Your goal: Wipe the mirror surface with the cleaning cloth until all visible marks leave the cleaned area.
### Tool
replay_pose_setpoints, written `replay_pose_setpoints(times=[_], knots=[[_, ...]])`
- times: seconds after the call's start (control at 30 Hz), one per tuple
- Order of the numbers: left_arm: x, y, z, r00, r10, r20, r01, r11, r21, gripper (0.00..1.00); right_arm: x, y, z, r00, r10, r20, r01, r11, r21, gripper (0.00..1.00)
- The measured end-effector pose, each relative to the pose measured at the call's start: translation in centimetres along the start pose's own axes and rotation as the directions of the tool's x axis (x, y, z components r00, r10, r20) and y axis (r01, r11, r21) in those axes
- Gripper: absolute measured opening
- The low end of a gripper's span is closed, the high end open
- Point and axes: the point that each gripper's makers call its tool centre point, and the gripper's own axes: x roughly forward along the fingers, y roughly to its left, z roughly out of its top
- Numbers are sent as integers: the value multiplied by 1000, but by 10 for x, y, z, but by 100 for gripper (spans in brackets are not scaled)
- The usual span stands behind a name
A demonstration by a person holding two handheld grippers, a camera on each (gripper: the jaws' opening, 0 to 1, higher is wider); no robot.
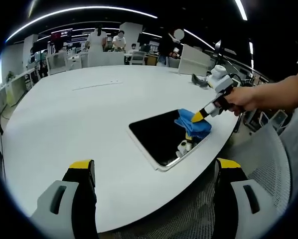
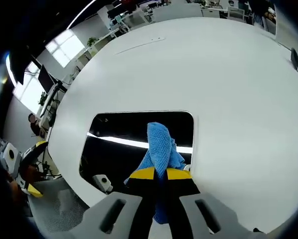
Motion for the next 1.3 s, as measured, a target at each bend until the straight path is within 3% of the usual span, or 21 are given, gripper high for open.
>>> replay_pose_setpoints(times=[0.47, 0.57, 1.3], knots=[[0, 3, 1, 1000, 11, 3, -11, 1000, -12, 99, 10, -8, 24, 1000, -10, 1, 10, 1000, 5, 0], [0, 2, 6, 1000, 9, 29, -8, 1000, -24, 99, 12, -9, 28, 1000, -13, 1, 13, 1000, 4, 0], [2, 3, 0, 1000, 15, 6, -15, 1000, -9, 99, 25, -18, 56, 999, -39, 15, 39, 999, 23, 0]])
